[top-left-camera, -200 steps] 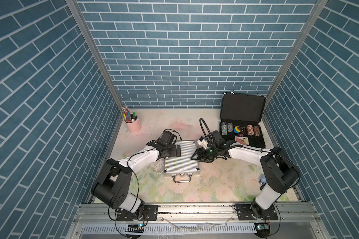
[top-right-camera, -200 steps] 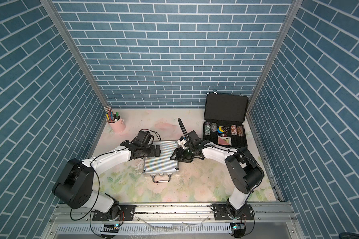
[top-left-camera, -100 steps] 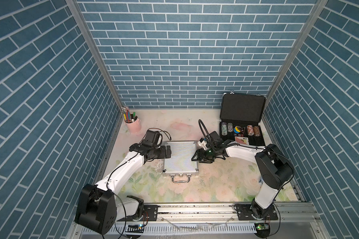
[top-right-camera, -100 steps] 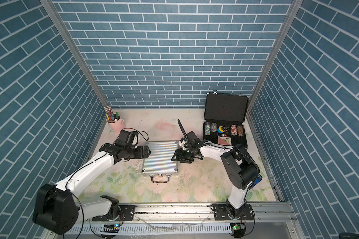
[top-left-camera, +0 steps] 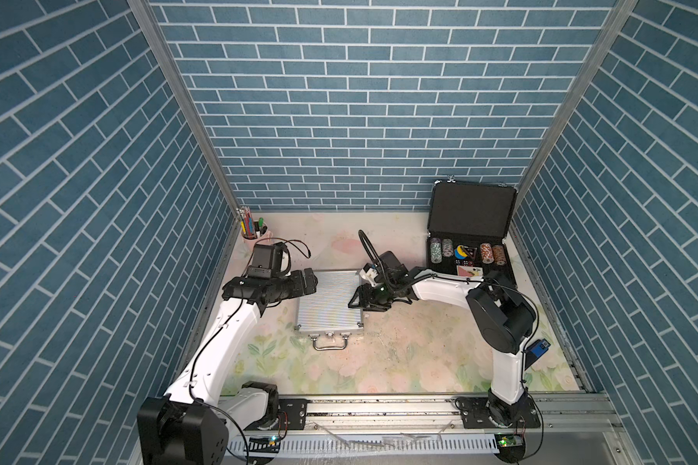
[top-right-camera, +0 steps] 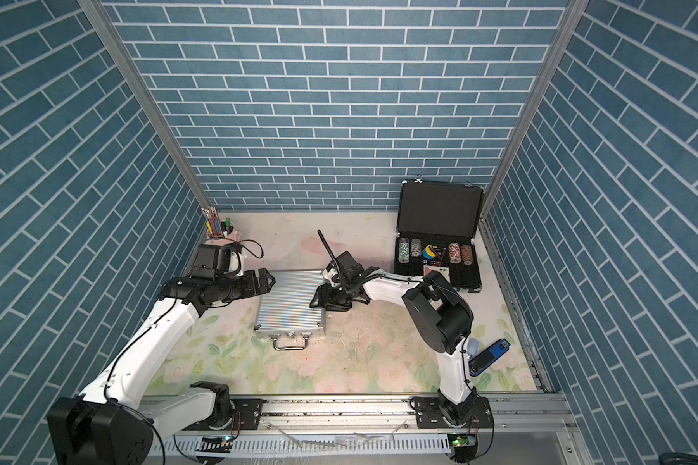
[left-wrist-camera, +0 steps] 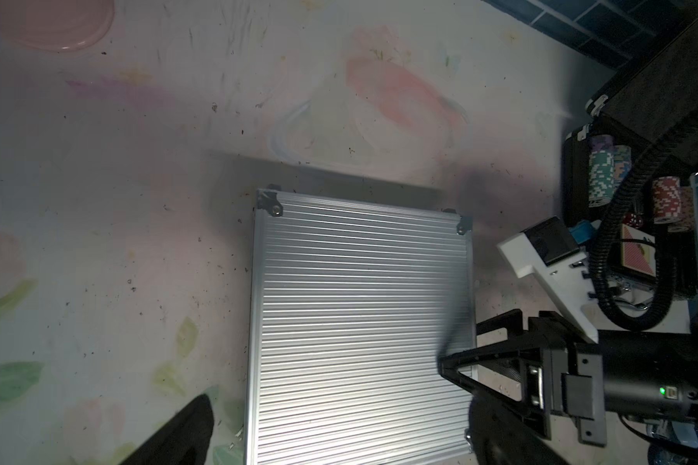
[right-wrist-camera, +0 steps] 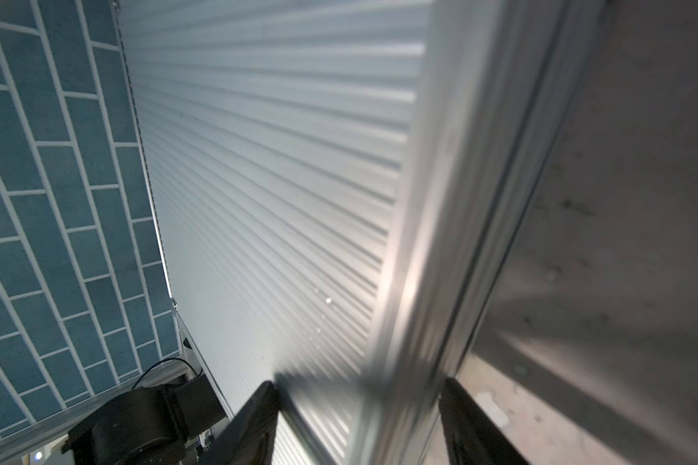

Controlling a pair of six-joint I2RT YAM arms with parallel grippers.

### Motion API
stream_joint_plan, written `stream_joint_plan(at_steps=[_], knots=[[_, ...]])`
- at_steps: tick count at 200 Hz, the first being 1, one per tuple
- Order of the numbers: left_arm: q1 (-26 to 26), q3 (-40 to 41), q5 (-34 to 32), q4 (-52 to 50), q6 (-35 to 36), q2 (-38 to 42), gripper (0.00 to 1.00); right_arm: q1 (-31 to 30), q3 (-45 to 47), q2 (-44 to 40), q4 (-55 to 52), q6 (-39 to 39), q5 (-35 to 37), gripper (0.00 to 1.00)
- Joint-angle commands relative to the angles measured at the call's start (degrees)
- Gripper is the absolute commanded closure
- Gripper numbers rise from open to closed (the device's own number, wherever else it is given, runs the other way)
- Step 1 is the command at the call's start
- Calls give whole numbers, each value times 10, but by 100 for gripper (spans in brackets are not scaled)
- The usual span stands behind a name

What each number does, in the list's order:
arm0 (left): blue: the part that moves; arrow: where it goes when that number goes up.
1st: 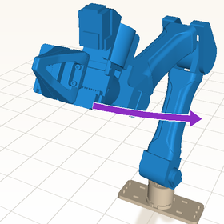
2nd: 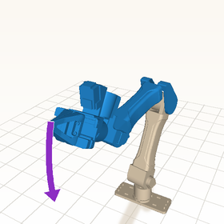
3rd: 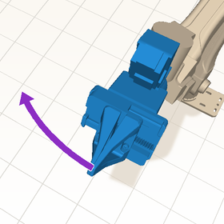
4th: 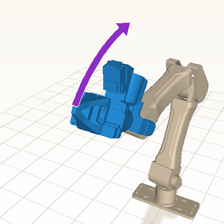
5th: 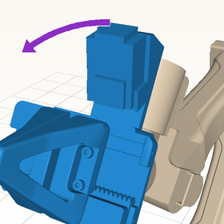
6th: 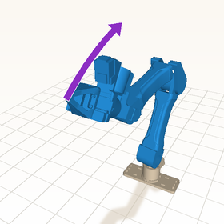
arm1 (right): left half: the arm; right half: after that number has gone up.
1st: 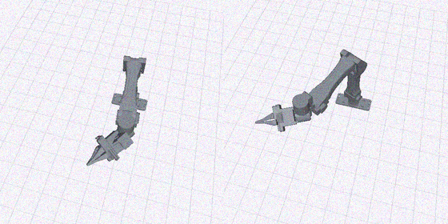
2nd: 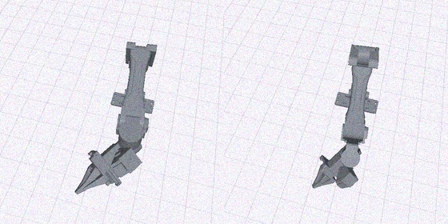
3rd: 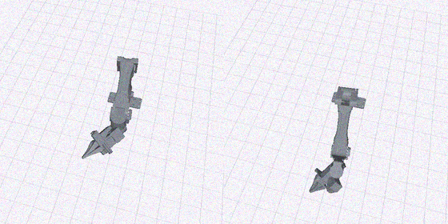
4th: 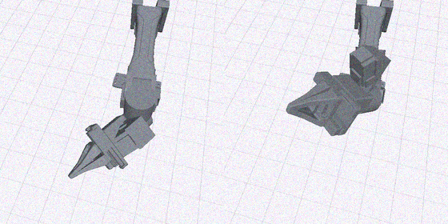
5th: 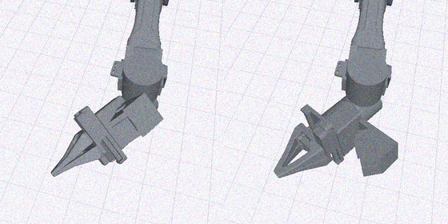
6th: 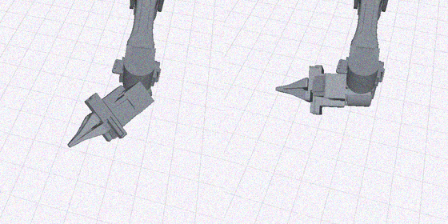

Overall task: Close the poker set cases
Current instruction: Move the poker set case to the center of the board.

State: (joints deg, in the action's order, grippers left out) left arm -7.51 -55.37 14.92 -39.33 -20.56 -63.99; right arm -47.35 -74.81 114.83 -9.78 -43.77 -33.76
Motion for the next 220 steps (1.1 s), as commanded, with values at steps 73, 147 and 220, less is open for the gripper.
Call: stream_joint_plan(at_steps=[73, 147, 220], knots=[[82, 0, 23, -26, 25, 36, 0, -84, -280, 198, 37, -76, -18, 37], [97, -3, 21, -42, 36, 43, 1, -104, -509, 331, 5, -103, -32, 37], [99, 10, 34, -39, 37, 42, 0, -78, -422, 246, -50, -61, -6, 34]])
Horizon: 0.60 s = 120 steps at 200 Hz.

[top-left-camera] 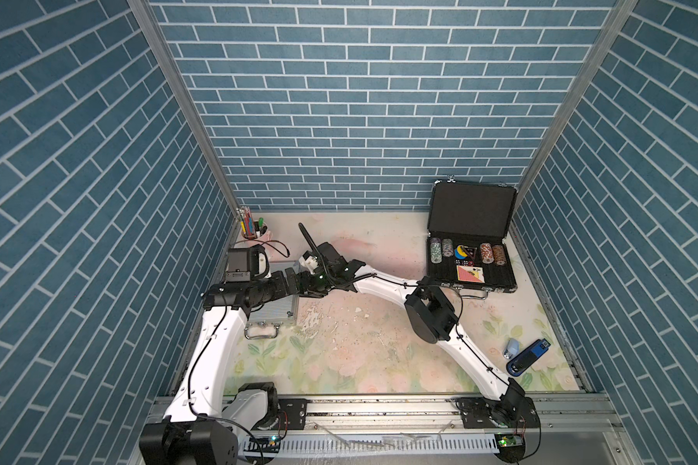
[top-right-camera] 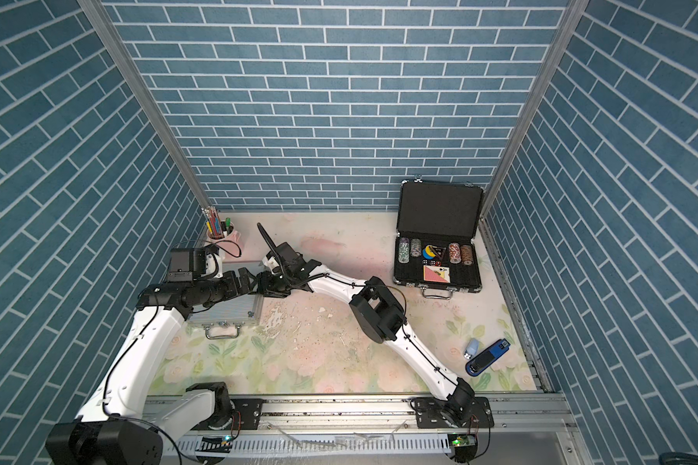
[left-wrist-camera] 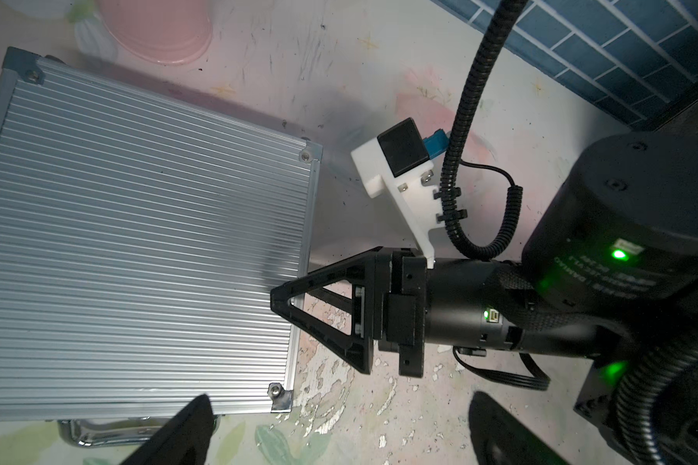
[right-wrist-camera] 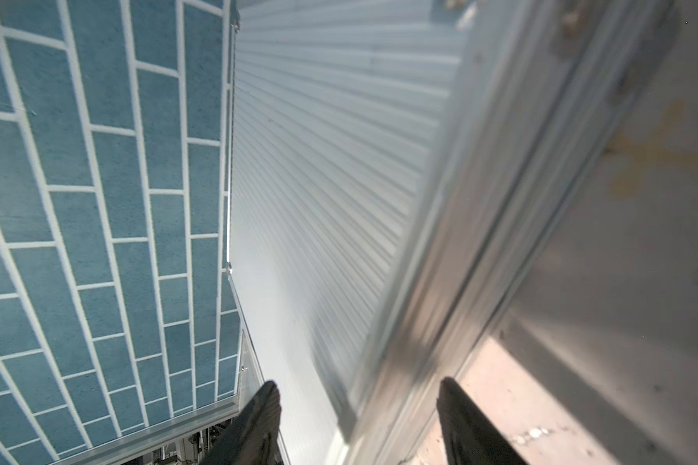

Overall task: Close the poker set cases
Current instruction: Move the poker set case to the center of the board.

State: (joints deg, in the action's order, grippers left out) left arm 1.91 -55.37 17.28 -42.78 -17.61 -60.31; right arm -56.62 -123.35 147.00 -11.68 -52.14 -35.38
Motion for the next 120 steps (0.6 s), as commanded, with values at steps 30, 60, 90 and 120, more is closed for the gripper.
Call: stream_joint_plan(at_steps=[30, 60, 90, 120], knots=[[2, 24, 29, 5, 4, 8, 0, 48, 196, -185, -49, 58, 24, 32], [-20, 36, 42, 22, -6, 7, 1, 95, 307, -295, -116, 121, 50, 32], [-79, 44, 30, 48, -26, -3, 0, 160, 387, -383, -209, 195, 91, 32], [-130, 53, 24, 87, -52, -26, 0, 249, 428, -450, -309, 272, 160, 32]])
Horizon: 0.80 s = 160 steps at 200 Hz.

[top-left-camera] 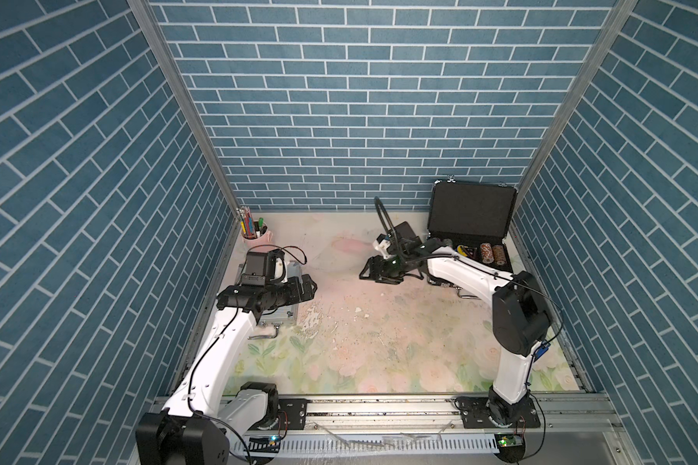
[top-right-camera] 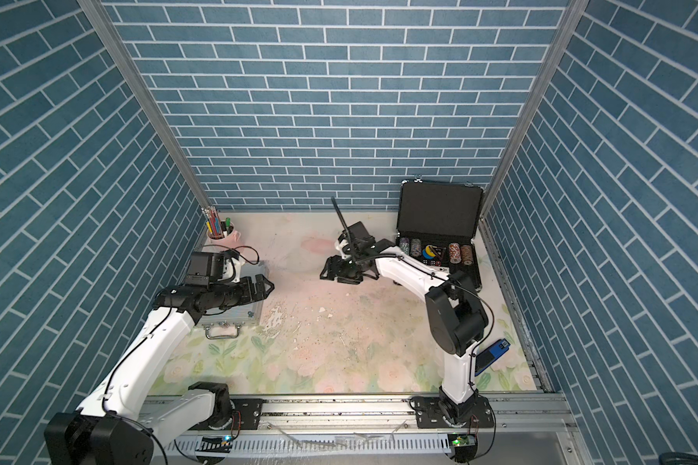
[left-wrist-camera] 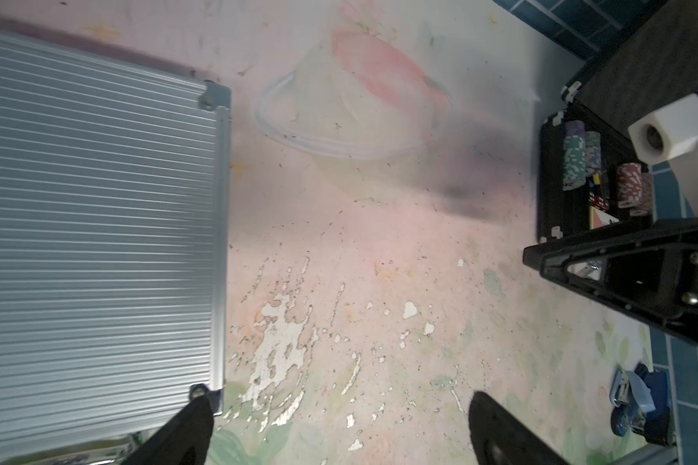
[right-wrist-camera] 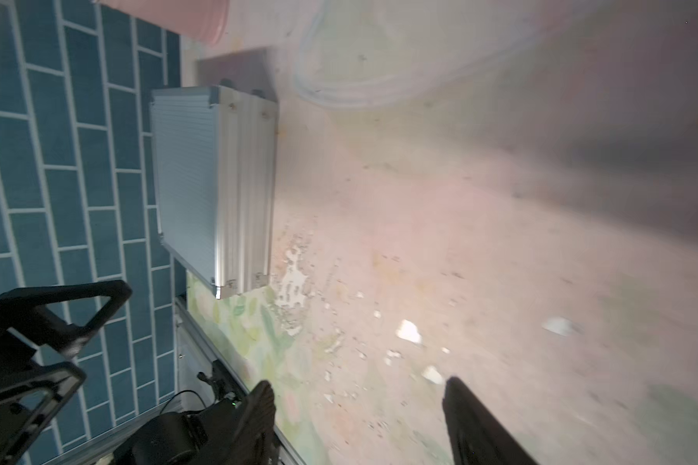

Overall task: Close the poker set cases
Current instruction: Move the poker set case to the center of the board.

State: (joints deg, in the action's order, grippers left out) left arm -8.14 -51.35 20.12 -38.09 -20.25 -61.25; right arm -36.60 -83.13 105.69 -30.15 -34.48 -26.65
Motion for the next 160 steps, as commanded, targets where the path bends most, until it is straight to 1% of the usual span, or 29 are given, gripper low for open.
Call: stream_joint_plan(at_steps=[1, 29, 57, 83, 87, 97, 125, 142, 154, 160], knots=[[-30, 13, -4, 42, -26, -17, 0, 53, 26, -38, -128, 98, 76, 32], [-65, 12, -4, 73, -42, -47, 0, 148, 28, -64, -198, 157, 143, 32], [-92, 5, -3, 96, -49, -76, 0, 249, 29, -78, -215, 184, 184, 32], [-108, 3, 8, 122, -55, -100, 0, 331, 13, -73, -225, 201, 213, 32], [-109, 3, 10, 126, -55, -103, 0, 346, 9, -71, -225, 202, 230, 32], [-113, 2, 14, 135, -58, -110, 1, 371, 5, -69, -222, 205, 241, 32], [-122, 1, 29, 154, -59, -133, 0, 445, -14, -47, -208, 208, 249, 34], [-129, 1, 35, 163, -60, -145, 0, 482, -32, -25, -201, 217, 239, 35], [-133, 2, 39, 169, -59, -154, 0, 506, -42, -8, -194, 227, 220, 36], [-134, 3, 41, 172, -59, -157, 0, 519, -49, 1, -192, 232, 190, 37]])
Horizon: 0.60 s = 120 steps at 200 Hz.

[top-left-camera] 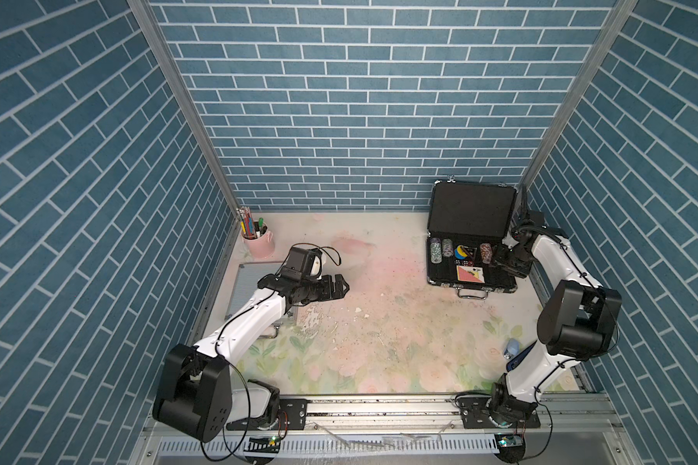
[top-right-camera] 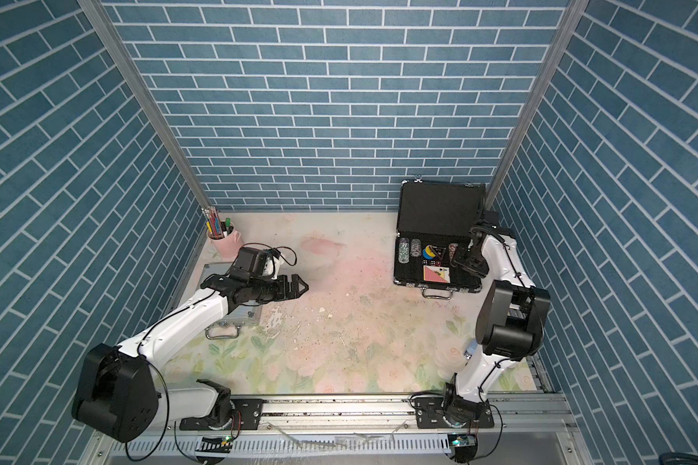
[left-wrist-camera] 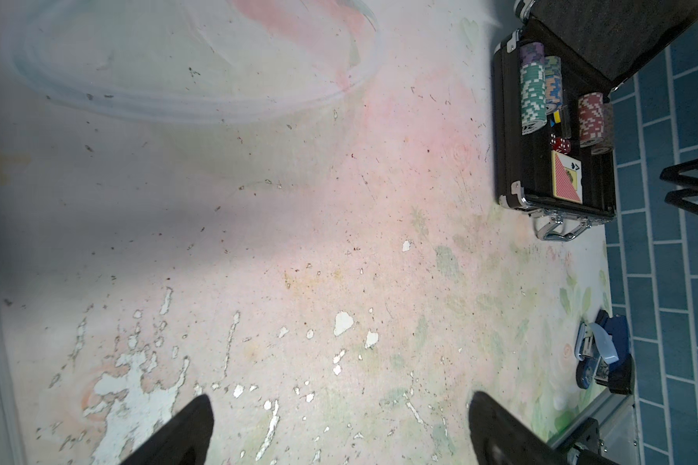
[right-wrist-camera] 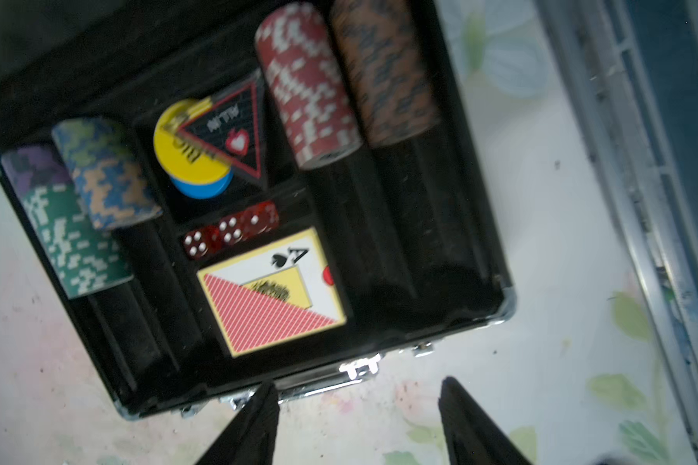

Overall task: Close the poker set cases
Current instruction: Move the poker set case to the center of the board.

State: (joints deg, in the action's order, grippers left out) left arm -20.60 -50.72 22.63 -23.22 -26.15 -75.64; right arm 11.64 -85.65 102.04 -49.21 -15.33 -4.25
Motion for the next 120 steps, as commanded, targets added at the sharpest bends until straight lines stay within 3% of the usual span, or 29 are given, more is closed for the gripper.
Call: stream_joint_plan(at_steps=[1, 52, 120], knots=[[-9, -3, 16, 24, 0, -13, 0, 39, -25, 39, -1, 41, -36, 37], [-11, 3, 36, 52, -3, -43, 0, 92, -97, 126, -10, 63, -84, 44], [-11, -11, 47, 61, 2, -76, 0, 96, -114, 190, -1, 72, -112, 56]])
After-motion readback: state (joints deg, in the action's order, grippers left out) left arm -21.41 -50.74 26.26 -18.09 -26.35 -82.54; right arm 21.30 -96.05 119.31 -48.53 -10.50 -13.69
